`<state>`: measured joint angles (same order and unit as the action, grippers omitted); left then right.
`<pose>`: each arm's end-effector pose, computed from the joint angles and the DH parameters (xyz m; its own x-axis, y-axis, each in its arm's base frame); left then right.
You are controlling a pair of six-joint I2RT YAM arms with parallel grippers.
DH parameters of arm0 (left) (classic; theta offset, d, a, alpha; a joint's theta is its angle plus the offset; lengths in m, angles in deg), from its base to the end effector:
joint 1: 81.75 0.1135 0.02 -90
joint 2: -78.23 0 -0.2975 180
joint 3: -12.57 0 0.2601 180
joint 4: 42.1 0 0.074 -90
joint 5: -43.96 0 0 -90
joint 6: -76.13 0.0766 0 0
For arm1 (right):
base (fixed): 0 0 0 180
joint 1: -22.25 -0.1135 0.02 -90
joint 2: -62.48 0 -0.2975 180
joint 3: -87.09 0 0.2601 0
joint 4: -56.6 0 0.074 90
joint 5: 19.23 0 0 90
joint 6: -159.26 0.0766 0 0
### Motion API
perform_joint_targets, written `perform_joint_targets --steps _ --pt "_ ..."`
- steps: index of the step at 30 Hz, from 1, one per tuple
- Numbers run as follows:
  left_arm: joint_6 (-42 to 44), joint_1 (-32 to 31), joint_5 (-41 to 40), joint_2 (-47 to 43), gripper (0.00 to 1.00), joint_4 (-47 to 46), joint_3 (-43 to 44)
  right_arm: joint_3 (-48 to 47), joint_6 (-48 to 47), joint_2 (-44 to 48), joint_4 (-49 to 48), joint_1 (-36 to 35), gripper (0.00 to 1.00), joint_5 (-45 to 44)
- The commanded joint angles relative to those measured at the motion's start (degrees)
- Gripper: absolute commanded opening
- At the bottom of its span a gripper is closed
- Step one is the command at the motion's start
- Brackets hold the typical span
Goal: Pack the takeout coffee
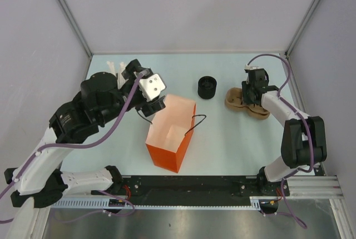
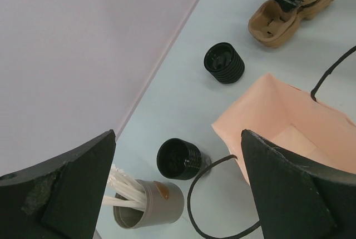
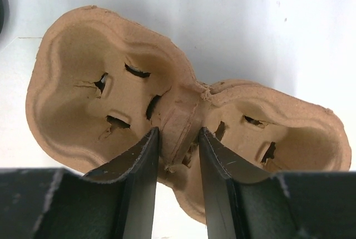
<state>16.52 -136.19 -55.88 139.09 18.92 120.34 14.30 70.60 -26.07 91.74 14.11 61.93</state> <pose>0.1257 -0.1533 0.5269 0.2344 0.5292 -0.8155 0.6800 0.5103 0.5266 0.3553 0.0389 0.2241 -0.7690 -0.0867 -0.6333 -0.0260 0.9942 -0.1045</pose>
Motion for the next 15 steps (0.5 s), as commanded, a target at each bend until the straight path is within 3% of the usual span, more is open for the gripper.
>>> perform_joint_targets --steps 1,15 --pt "-2.2 1.7 1.0 -1.9 1.00 -1.1 -0.1 -4.3 -5.6 -3.6 -0.7 0.8 0.37 2.7" --pt "-5.7 7.8 1.5 -3.1 1.00 -1.9 -0.4 -12.2 -25.8 -12.4 -4.2 5.2 0.37 12.2"
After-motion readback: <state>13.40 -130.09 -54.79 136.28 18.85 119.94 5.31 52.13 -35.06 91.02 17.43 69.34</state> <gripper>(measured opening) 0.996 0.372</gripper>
